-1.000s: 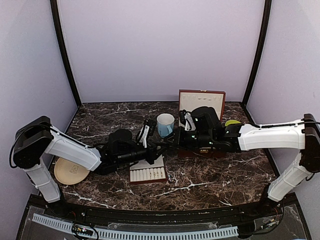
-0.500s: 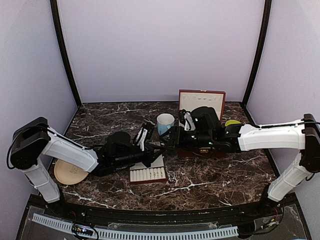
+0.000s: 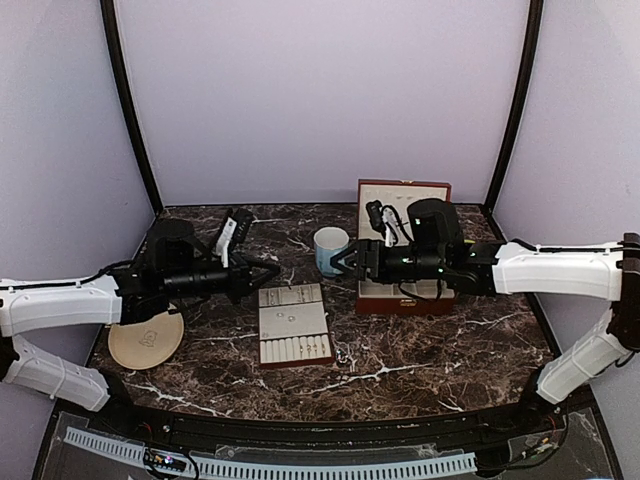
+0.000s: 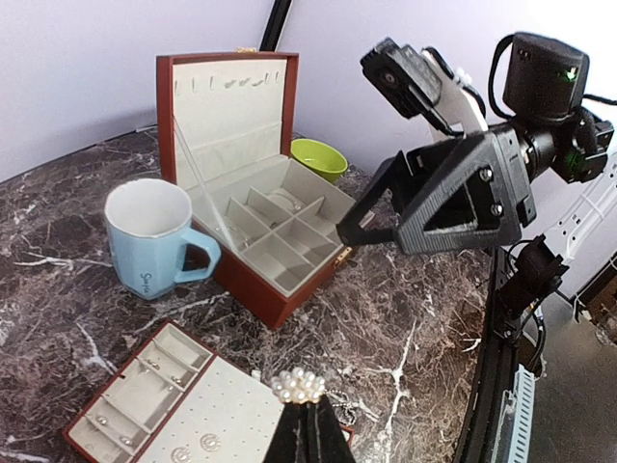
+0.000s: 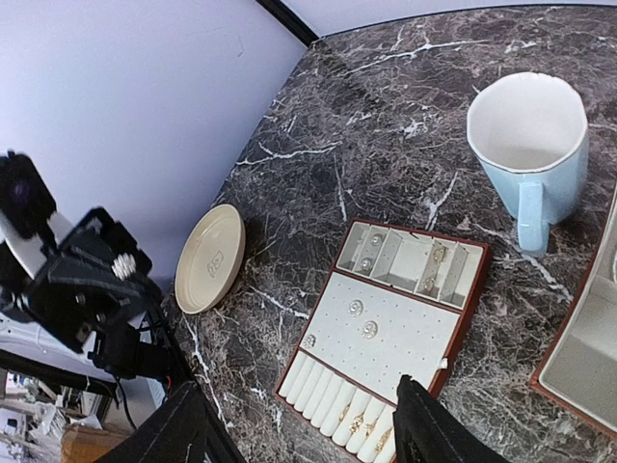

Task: Organize the mixed jewelry
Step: Pass from the right arm to the left, then pass from the left arm to the right

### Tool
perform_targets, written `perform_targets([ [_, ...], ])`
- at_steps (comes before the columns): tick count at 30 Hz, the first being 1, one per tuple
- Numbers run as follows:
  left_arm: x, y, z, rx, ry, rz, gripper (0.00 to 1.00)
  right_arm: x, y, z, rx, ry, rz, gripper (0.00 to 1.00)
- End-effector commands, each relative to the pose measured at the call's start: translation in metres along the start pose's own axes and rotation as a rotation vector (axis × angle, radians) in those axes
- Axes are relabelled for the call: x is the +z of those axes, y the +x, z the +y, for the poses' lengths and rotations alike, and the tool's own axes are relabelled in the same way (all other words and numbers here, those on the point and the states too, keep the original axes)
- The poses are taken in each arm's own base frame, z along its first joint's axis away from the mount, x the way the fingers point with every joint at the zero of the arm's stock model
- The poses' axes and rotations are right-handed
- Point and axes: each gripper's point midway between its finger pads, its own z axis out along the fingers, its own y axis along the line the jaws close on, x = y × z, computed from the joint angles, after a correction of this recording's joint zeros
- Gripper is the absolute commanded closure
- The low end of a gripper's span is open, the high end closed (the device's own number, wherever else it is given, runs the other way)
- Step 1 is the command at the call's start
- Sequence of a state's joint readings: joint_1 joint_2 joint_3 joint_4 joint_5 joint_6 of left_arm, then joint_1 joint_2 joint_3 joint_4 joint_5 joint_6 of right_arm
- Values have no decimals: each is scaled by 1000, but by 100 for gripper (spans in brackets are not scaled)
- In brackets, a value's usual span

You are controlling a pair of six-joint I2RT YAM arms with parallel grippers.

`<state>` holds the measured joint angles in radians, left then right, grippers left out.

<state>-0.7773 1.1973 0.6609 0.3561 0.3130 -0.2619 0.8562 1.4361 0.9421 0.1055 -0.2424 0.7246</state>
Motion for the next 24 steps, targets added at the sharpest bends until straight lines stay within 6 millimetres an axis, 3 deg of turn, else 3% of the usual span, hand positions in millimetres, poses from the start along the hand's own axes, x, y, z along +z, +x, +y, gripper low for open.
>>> perform_targets([
  [1,-26,-5,-6,16,114,114,100,-4,-15,31,-85,-130,-4,31],
  [5,-29,-9,-19,30,265,151,100,-5,-18,46,-79,-194,7,24],
  [11,-20,3,-31,36,421,191,100,-7,-6,63,-44,-309,68,19],
  [13,-20,9,-31,42,427,185,100,-6,-2,63,-32,-315,82,23],
  [15,-21,11,-34,46,449,185,100,1,4,64,-36,-313,115,36],
  [22,-19,17,-42,25,519,232,100,28,22,92,-116,-318,204,38],
  [24,-18,18,-41,28,506,240,100,29,26,98,-112,-352,222,45],
])
